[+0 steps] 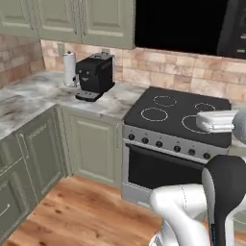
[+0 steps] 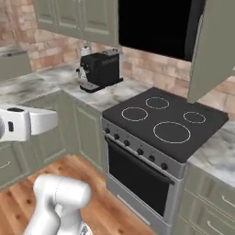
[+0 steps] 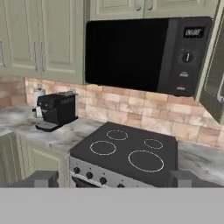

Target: Grab the spray bottle from the cabinet, then place it next to the cutting board for sanitizing. Then grab the dish brush from the countertop next to the sink and place it next to the cutting board.

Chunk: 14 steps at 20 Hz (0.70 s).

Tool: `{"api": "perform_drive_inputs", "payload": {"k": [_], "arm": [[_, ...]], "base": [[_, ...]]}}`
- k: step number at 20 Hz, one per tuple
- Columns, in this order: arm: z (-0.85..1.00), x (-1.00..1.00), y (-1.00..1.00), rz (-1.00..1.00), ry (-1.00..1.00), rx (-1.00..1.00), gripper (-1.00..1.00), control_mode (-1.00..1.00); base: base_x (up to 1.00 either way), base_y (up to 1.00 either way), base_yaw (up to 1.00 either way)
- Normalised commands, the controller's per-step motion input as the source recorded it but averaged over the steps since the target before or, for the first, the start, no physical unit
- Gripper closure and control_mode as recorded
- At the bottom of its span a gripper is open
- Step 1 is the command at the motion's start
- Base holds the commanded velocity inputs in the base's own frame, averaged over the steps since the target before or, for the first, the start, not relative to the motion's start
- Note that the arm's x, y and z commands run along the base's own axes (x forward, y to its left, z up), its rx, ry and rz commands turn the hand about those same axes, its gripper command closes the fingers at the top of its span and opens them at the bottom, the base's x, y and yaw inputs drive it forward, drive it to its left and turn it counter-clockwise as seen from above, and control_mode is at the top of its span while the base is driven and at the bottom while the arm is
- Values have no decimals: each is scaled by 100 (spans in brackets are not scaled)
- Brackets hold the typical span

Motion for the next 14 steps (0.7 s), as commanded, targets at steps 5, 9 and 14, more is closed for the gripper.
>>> {"api": "perform_drive_inputs", "payload": {"k": [5,9,14], "arm": [[0,0,0,0,0,0,-100,100],[0,0,0,0,0,0,-100,100],[0,0,0,0,0,0,-100,100]], "base": [[0,12,98],[0,11,97],[8,34,87]]}}
